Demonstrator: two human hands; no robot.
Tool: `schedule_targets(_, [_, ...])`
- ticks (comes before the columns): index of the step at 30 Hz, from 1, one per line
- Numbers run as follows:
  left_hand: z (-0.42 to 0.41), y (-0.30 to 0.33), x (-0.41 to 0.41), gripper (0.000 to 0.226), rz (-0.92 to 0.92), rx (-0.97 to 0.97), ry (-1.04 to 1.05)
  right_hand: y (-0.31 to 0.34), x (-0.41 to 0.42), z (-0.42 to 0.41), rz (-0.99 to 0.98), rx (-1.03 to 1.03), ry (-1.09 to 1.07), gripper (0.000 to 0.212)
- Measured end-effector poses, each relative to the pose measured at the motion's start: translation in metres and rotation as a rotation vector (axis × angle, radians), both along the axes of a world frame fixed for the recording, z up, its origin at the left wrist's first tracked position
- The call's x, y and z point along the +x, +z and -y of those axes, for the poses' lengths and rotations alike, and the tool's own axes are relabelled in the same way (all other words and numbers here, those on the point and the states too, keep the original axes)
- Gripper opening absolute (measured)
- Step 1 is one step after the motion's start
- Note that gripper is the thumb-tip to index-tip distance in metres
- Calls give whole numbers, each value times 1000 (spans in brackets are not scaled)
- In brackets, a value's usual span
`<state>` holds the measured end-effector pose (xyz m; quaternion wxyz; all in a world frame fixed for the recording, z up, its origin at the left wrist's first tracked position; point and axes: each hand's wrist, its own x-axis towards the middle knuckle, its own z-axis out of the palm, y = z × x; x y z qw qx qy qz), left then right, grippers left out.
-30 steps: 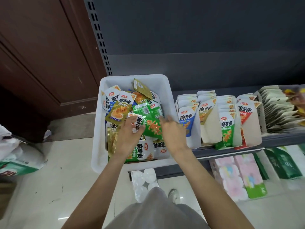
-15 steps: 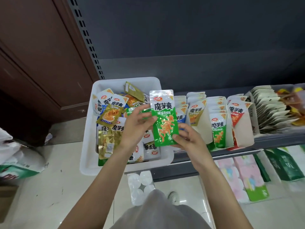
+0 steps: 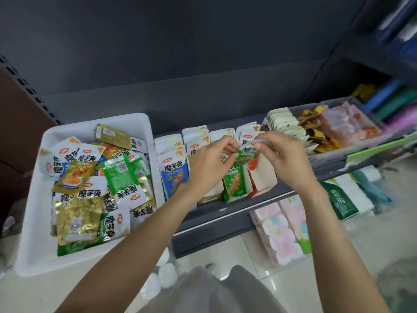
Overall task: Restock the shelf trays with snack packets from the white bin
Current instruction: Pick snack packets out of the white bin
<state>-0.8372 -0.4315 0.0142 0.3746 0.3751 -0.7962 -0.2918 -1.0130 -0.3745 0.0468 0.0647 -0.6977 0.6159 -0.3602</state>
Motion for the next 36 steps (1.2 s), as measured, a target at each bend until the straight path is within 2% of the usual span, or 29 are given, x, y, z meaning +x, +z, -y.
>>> schedule_targets(3, [2, -21, -9, 25, 134, -8, 10, -12, -12, 16, -105, 78, 51, 12])
schedule_targets(7, [3, -42, -2, 60, 601, -129, 127, -38, -11, 34, -204, 151, 102, 8])
schedule_targets(10, [3, -53, 4, 72, 746, -148, 166, -63, -4, 48, -374, 217, 27, 20])
schedule_targets(12, [3, -58, 7, 70, 741, -127, 147, -75, 1, 55, -455, 248, -47, 29])
schedule_targets(14, [2, -58, 10, 64, 654, -101, 124, -80, 5, 55, -432, 192, -117, 35])
schedule_targets(16, [-1, -52, 22, 53, 474, -85, 147, -76, 17, 46, -267, 80, -185, 36])
schedule_targets(18, [-6, -46, 45, 40, 257, -154, 249, -68, 36, 31, -82, -21, -217, 32])
schedule_targets(20, [-11, -42, 78, 28, 127, -227, 369, -60, 62, 19, 29, -49, -164, 27])
schedule_targets(22, [-14, -42, 118, 25, 130, -229, 467, -54, 92, 14, 56, -15, -5, 23])
schedule_targets(26, [-12, -61, 205, 28, 380, -80, 573, -55, 163, 22, -106, 11, 359, 18])
schedule_targets(29, [-10, -73, 252, 34, 579, 93, 653, -69, 216, 43, -285, 91, 477, 27])
schedule_targets(32, [-9, -77, 276, 41, 615, 140, 635, -85, 257, 66, -470, 303, 533, 53])
schedule_targets(36, [-4, -76, 292, 50, 679, 150, 544, -96, 281, 87, -846, 557, 526, 96])
